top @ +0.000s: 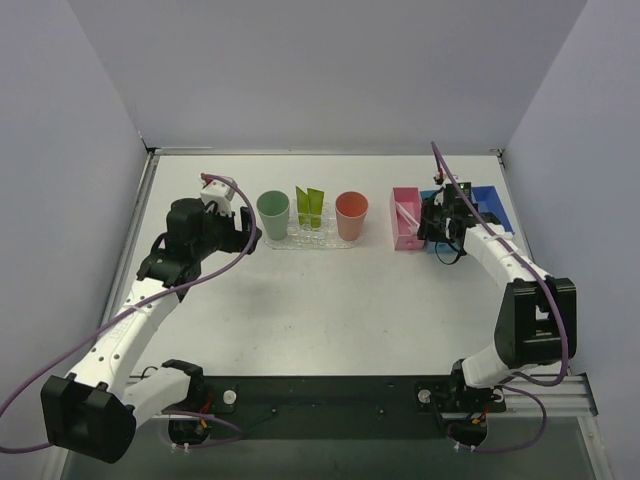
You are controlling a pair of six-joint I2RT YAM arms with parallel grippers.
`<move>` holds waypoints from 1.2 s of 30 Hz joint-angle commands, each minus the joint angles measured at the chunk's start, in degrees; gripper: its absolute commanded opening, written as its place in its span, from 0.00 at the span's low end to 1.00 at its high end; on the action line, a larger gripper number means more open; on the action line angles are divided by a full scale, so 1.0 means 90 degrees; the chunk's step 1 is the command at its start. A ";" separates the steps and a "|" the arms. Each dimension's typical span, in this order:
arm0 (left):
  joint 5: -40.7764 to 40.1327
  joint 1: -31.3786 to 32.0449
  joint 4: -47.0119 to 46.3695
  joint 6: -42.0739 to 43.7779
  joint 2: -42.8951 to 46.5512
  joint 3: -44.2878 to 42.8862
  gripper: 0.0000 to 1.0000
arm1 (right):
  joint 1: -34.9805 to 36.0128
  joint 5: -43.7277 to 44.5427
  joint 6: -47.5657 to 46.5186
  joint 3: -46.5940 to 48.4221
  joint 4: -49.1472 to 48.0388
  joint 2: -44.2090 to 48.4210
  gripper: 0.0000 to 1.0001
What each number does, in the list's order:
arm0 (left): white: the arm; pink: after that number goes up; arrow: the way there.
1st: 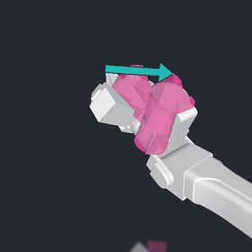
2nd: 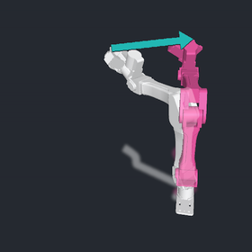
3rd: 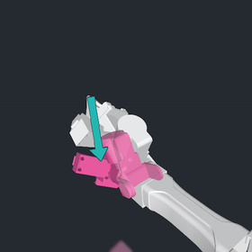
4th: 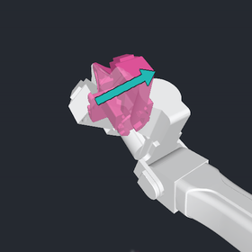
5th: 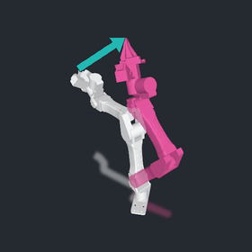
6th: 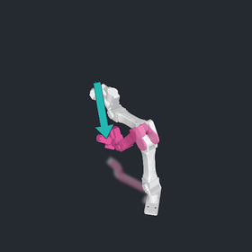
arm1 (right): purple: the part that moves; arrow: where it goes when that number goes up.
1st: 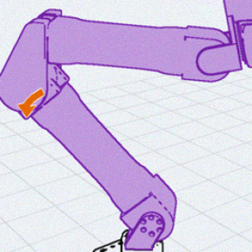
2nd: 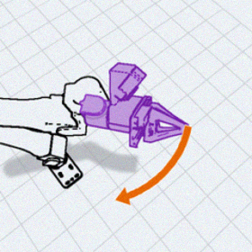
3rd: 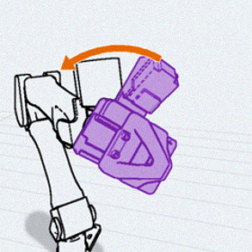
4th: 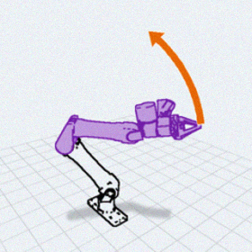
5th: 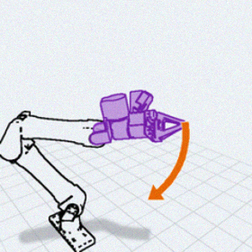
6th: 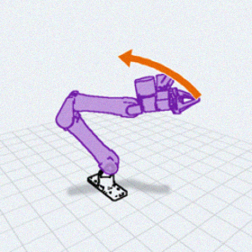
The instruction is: Prepare toiletry sets of a toothbrush and toothpaste on the tray
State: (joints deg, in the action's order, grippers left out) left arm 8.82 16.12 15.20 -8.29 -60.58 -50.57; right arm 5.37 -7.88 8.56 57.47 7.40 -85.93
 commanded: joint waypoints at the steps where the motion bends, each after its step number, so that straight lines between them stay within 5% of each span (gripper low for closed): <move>1: -0.0081 0.0064 -0.0185 0.0101 0.0178 -0.0085 0.86 | -0.0098 0.0231 -0.0043 0.0313 -0.0207 -0.0139 0.37; 36: -0.0179 0.0133 -0.0126 0.0150 0.0188 -0.0104 0.86 | -0.0010 0.0172 0.0036 0.0655 -0.0656 -0.0706 0.32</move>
State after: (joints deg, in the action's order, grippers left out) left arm 7.70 17.17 15.25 -7.66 -60.27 -50.57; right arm 4.60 -7.20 8.97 60.25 2.66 -91.72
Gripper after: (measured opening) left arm 0.857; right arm 0.317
